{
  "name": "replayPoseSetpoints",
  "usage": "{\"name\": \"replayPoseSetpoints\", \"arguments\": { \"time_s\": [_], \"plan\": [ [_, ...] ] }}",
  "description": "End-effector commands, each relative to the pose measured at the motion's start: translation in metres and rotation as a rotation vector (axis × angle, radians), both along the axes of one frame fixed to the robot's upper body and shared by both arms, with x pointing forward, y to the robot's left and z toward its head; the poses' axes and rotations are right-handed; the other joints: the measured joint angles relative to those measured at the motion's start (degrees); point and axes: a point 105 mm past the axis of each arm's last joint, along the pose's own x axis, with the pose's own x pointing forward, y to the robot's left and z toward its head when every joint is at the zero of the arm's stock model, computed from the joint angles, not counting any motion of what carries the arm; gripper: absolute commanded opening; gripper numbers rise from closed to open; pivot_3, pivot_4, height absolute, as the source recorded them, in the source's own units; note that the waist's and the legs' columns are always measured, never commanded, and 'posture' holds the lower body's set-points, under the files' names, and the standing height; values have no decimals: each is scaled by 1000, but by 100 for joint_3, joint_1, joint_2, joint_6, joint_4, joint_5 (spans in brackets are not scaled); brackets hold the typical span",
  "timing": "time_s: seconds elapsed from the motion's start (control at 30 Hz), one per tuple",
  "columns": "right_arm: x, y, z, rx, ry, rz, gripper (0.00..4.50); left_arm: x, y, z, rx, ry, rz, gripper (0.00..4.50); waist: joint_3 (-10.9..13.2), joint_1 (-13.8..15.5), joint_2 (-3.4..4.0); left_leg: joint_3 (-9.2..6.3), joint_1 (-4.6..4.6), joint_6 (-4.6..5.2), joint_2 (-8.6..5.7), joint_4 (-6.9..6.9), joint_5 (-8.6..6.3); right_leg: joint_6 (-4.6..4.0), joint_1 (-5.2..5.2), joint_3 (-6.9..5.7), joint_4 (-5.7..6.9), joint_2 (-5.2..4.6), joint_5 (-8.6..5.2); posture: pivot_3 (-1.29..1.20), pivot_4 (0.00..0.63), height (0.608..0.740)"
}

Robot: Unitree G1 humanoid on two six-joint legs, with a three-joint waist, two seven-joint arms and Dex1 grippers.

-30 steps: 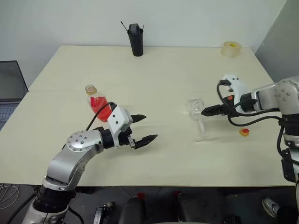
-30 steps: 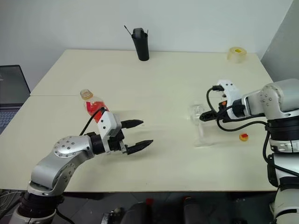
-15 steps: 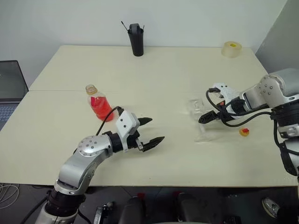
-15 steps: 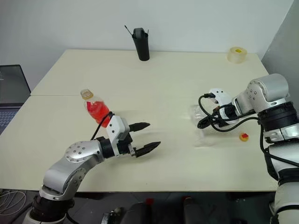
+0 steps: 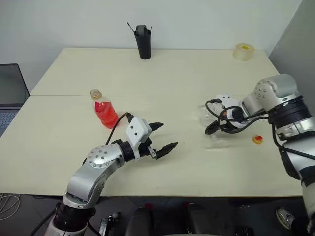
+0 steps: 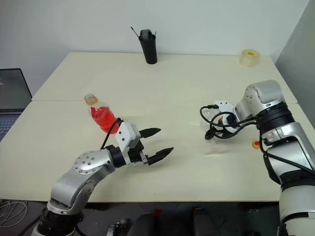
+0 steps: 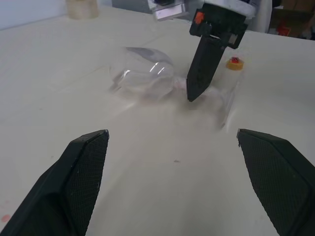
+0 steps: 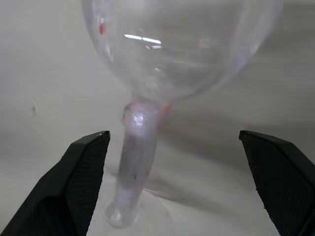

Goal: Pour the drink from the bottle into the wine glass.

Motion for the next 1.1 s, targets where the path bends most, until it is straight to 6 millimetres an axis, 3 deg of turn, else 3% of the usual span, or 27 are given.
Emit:
{"name": "replayPoseSetpoints", "arguments": {
  "time_s": [0.03,0.23,0.3,0.37,0.47,0.53,0.7,0.77,0.9,1.1],
  "plan": [
    [7,-5,11,-21,-51,-43,3246,-6,-3,10,-10,-55,-9,4500,0,9,0,1,-1,0,-1,0,0,0,0,0,-1,-1,0,0,150,740],
    [9,-8,10,-59,-75,-47,1039,-5,-1,10,-3,-60,-3,4500,0,10,0,0,-1,-1,-4,0,0,0,0,-2,-2,-5,0,0,150,740],
    [11,-8,19,-47,-119,-38,350,-4,1,12,2,-61,-9,4500,0,10,0,0,-1,0,-3,0,0,0,0,-2,-2,-4,0,0,150,740],
    [14,-4,31,-34,-192,-9,308,-3,4,12,8,-59,-14,4500,1,3,2,1,-1,0,-3,0,0,0,-1,-2,-1,-4,0,0,150,740],
    [19,26,67,124,-384,49,307,1,19,9,51,-50,11,4500,3,-20,5,2,-2,0,2,-4,0,0,-6,0,0,-1,0,0,150,740],
    [17,43,80,219,-478,78,306,3,28,9,72,-47,27,4500,3,-35,6,4,0,0,6,-8,0,-1,-11,3,6,2,0,0,150,740],
    [19,102,108,516,-1022,158,305,4,49,16,38,-19,94,4500,-3,-16,-3,-9,2,-1,13,-9,1,-3,-6,-3,7,0,-1,0,150,740],
    [21,116,107,607,-1145,124,305,5,56,24,-39,8,126,4500,0,-16,1,-4,0,-4,8,-8,2,-2,-9,-3,9,-2,-1,0,150,740],
    [25,142,86,592,-1332,156,305,3,76,32,-74,28,188,4500,0,-19,0,4,1,-14,-1,-4,7,2,-10,-2,11,-7,1,0,150,740],
    [24,172,60,613,-1414,203,304,0,103,40,-73,5,305,4500,-1,-45,0,1,6,-42,4,-9,23,1,-10,-2,14,-14,1,0,150,740]
  ]
}}
